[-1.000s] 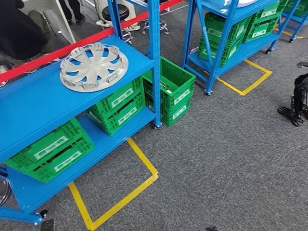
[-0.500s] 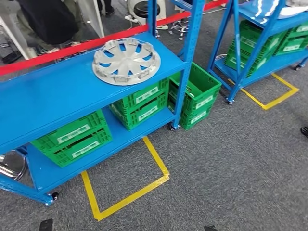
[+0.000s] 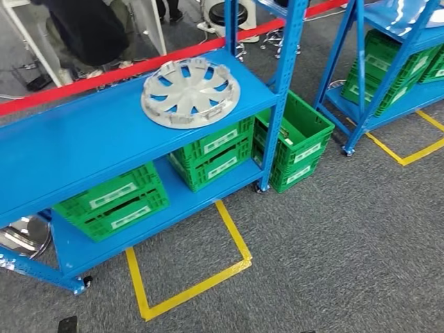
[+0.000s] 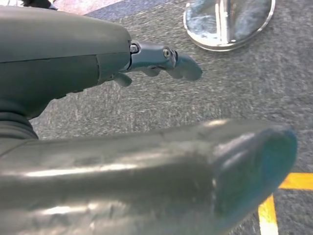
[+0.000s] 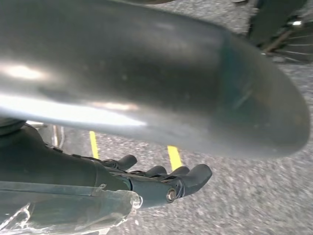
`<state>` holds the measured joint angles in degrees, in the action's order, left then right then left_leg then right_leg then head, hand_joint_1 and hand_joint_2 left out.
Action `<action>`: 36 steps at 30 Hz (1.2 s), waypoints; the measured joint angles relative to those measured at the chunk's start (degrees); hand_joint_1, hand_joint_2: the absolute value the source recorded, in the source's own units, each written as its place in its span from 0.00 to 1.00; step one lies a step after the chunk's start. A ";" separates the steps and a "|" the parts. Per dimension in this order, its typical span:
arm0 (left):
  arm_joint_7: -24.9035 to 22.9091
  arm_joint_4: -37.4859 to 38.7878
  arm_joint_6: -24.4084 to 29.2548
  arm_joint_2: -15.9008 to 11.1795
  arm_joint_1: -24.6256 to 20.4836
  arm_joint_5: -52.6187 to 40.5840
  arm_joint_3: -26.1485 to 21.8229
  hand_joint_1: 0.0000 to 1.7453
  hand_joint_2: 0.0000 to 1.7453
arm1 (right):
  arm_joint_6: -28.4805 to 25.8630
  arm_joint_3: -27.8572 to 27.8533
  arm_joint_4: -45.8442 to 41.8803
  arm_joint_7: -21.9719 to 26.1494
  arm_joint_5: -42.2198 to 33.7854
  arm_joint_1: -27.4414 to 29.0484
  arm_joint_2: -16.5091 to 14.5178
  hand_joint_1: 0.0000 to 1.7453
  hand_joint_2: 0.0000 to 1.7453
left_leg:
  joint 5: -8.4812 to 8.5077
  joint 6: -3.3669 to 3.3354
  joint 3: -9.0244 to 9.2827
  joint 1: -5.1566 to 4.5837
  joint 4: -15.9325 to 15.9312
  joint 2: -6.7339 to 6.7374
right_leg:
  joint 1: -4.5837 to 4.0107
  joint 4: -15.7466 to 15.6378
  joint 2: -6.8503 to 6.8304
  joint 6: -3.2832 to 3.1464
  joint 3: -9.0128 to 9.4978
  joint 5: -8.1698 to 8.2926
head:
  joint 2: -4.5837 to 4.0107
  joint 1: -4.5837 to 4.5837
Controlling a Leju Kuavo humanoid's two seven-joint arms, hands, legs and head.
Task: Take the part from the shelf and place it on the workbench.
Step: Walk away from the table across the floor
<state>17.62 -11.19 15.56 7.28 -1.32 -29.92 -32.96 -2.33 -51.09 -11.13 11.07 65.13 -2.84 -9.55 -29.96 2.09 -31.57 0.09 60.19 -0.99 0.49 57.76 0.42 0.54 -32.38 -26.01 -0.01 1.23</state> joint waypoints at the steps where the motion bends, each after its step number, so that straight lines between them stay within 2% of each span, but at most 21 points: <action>1: 0.00 0.00 0.02 0.03 -0.14 -0.10 0.00 0.00 0.00 | 0.16 -0.07 0.00 0.16 -0.08 -0.09 0.00 0.00 0.00 | -1.47 0.18 -1.96 0.01 3.52 0.15 | 0.00 -0.11 -0.07 -0.19 0.27 -0.21 | 0.00 0.16; 3: 0.00 0.00 0.07 0.01 -0.28 -0.25 0.00 0.00 0.00 | 0.45 -0.20 0.00 0.30 -0.17 -0.09 -0.01 0.00 0.00 | -3.50 0.35 -6.48 0.05 10.74 0.18 | 0.01 -0.15 -0.22 -0.38 0.87 -0.82 | -0.01 0.23; 5: 0.00 0.00 0.10 0.01 -0.23 -0.49 0.00 0.00 0.00 | 0.57 -0.28 0.00 0.32 -0.17 0.03 -0.01 0.00 0.00 | -1.38 0.41 -8.25 0.12 11.81 0.20 | 0.07 -0.15 -0.27 -0.27 1.83 -1.65 | 0.00 0.27; 7: 0.00 0.00 0.12 0.02 -0.22 -0.68 0.00 0.00 0.00 | 0.67 -0.31 0.00 0.32 -0.17 0.03 -0.01 0.00 0.00 | 3.93 0.40 -6.35 0.24 5.74 0.51 | 0.13 -0.20 -0.27 0.05 2.94 -2.62 | 0.01 0.29; 9: 0.01 0.01 0.13 0.03 -0.37 -0.78 0.00 0.00 0.00 | 0.72 -0.32 0.00 0.32 -0.17 -0.03 -0.01 0.00 0.00 | 6.13 0.16 -3.66 0.23 -0.63 1.04 | -0.10 -0.27 -0.23 0.70 3.74 -3.94 | -0.01 0.47; 11: 0.08 0.02 0.16 0.05 -0.49 -0.92 0.00 0.00 0.00 | 0.71 -0.33 0.00 0.32 -0.17 -0.05 -0.01 0.00 0.00 | 4.99 -0.58 -2.44 0.15 -3.07 1.11 | -0.34 -0.59 -0.26 1.49 4.83 -4.66 | -0.01 0.52; 14: 0.15 0.02 0.22 0.09 -0.34 -1.04 -0.01 0.00 0.00 | 0.64 -0.34 0.00 0.34 -0.10 -0.27 -0.01 0.00 0.00 | 3.95 -1.88 -0.75 0.27 -3.52 0.72 | -0.18 0.38 -0.47 2.43 5.74 -5.07 | 0.00 0.23; 16: 0.18 0.02 0.25 0.04 -0.43 -1.06 -0.03 0.00 0.00 | 0.58 -0.34 0.00 0.38 0.00 -0.43 -0.01 0.00 0.00 | 3.20 -2.47 0.91 0.31 -3.55 0.70 | -0.10 6.23 -0.51 2.71 2.52 -6.53 | -0.01 0.00; 18: 0.35 0.02 0.52 0.01 -0.61 -1.29 -0.04 0.00 0.00 | 0.53 -0.34 0.01 0.33 0.25 -0.37 -0.01 0.00 0.00 | 2.18 -2.79 2.32 0.25 -3.54 0.35 | -0.14 13.15 -0.49 2.74 -2.85 -9.46 | -0.01 -0.21; 20: 0.49 0.02 1.07 0.15 -0.58 -1.64 -0.03 0.00 0.00 | 0.36 -0.34 0.02 0.25 0.72 -0.08 -0.01 0.00 0.00 | 0.80 -2.82 3.94 0.22 -3.55 -0.59 | -0.20 14.73 -0.44 2.63 -6.55 -11.47 | -0.01 -0.33; 21: 0.46 0.02 1.29 0.23 -0.53 -1.76 -0.03 0.00 0.00 | 0.28 -0.33 0.02 0.21 1.03 0.09 -0.01 0.00 0.00 | 0.04 -2.75 4.87 0.23 -3.56 -1.20 | -0.22 13.02 -0.28 2.53 -7.31 -10.74 | -0.01 -0.37; 22: 0.37 0.02 1.39 0.32 -0.52 -1.80 -0.04 0.00 0.00 | 0.23 -0.30 0.02 0.16 1.35 0.25 0.00 0.00 0.00 | -0.73 -2.64 5.78 0.25 -3.57 -1.81 | -0.23 10.23 0.18 2.34 -7.60 -8.30 | -0.01 -0.43; 24: 0.11 0.04 1.43 0.52 -0.47 -1.84 -0.04 0.00 0.00 | 0.23 -0.24 0.03 0.04 1.86 0.66 0.04 0.00 0.00 | -2.22 -2.14 7.15 0.27 -3.43 -3.20 | -0.27 4.94 2.11 1.90 -7.52 -0.47 | -0.01 -0.57; 25: -0.04 0.06 1.44 0.62 -0.45 -1.86 -0.04 0.00 0.00 | 0.24 -0.20 0.04 -0.04 2.03 0.77 0.07 0.00 0.00 | -2.82 -1.78 7.48 0.31 -3.39 -3.84 | -0.36 3.69 2.74 1.62 -7.35 2.46 | -0.01 -0.60; 26: -0.23 0.08 1.45 0.69 -0.42 -1.90 -0.04 0.00 0.00 | 0.23 -0.17 0.04 -0.12 2.19 0.77 0.08 0.00 0.00 | -3.17 -1.39 7.69 0.37 -3.37 -4.33 | -0.52 3.34 2.91 1.26 -7.17 3.98 | -0.01 -0.62; 28: -0.82 0.08 1.50 0.74 -0.47 -2.05 -0.04 0.00 0.00 | 0.16 -0.05 0.05 -0.24 2.49 0.28 0.05 0.00 0.00 | -3.10 -0.64 7.69 0.48 -3.09 -4.42 | -0.63 3.12 1.94 0.48 -6.43 3.79 | -0.01 -0.61; 30: -1.30 0.08 1.48 0.84 -0.70 -2.30 -0.04 0.00 0.00 | 0.01 0.11 0.05 -0.26 2.69 -0.17 0.01 0.00 0.00 | -3.10 0.11 6.09 0.39 -0.20 -2.43 | -0.44 2.16 1.08 -0.17 -5.33 3.42 | -0.01 -0.34; 32: -1.48 0.09 1.40 0.92 -0.94 -2.49 -0.04 0.00 0.00 | -0.09 0.25 0.04 -0.27 2.75 -0.27 -0.02 0.00 0.00 | -5.29 0.69 2.06 0.32 5.82 -0.42 | -0.35 1.44 0.06 -0.59 -4.34 2.96 | -0.01 -0.08; 34: -1.66 0.09 1.31 0.90 -0.88 -2.63 -0.04 0.00 0.00 | -0.09 0.29 0.05 -0.34 2.74 -0.17 -0.03 0.00 0.00 | -7.44 0.96 -2.18 0.34 10.77 0.01 | -0.35 1.29 -1.03 -0.71 -3.62 2.29 | -0.01 -0.05; 35: -1.74 0.09 1.25 0.90 -0.74 -2.72 -0.04 0.00 0.00 | -0.08 0.29 0.06 -0.39 2.73 -0.07 -0.04 0.00 0.00 | -6.91 1.02 -3.36 0.35 11.27 0.10 | -0.34 1.29 -1.55 -0.67 -3.19 1.91 | -0.01 -0.03; 36: -1.82 0.09 1.20 0.90 -0.63 -2.79 -0.04 0.00 0.00 | -0.08 0.29 0.07 -0.42 2.72 -0.02 -0.06 0.00 0.00 | -4.96 1.04 -3.61 0.36 9.95 0.29 | -0.34 1.29 -2.08 -0.62 -2.67 1.53 | -0.01 -0.02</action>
<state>15.80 -11.10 16.76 8.17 -1.95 -32.71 -33.00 -2.41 -50.80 -11.06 10.65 67.85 -2.87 -9.61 -34.92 3.13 -35.18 0.45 70.15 -0.70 0.15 59.05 -1.67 -0.08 -35.05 -24.48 -0.02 1.20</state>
